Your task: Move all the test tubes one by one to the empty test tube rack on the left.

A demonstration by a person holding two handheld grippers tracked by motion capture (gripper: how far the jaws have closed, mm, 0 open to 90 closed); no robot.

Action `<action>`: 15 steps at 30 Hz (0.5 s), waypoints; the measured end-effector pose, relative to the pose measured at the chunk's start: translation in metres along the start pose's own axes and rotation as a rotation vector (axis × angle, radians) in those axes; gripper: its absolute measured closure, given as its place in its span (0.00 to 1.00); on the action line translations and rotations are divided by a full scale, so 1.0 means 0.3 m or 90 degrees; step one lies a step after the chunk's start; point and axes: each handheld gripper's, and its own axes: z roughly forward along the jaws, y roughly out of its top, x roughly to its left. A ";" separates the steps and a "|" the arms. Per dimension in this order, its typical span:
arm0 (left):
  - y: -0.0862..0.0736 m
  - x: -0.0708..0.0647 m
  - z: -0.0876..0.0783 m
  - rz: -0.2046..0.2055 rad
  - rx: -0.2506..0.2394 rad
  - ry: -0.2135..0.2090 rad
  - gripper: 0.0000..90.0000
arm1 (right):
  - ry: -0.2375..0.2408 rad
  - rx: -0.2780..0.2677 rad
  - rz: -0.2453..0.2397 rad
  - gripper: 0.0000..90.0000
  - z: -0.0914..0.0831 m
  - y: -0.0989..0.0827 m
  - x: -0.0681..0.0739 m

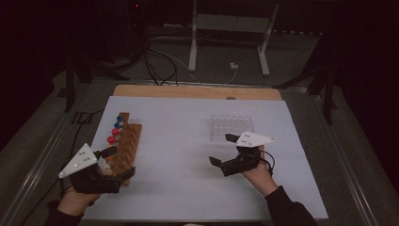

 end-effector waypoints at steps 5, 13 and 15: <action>-0.018 -0.037 0.094 0.019 0.021 -0.043 0.02 | -0.003 -0.001 0.003 0.00 -0.007 -0.022 0.000; -0.071 -0.076 0.209 0.039 0.039 -0.069 0.02 | -0.007 0.007 0.002 0.00 -0.018 -0.073 -0.008; -0.086 -0.084 0.227 0.044 0.045 -0.076 0.02 | -0.010 0.010 -0.001 0.00 -0.021 -0.085 -0.010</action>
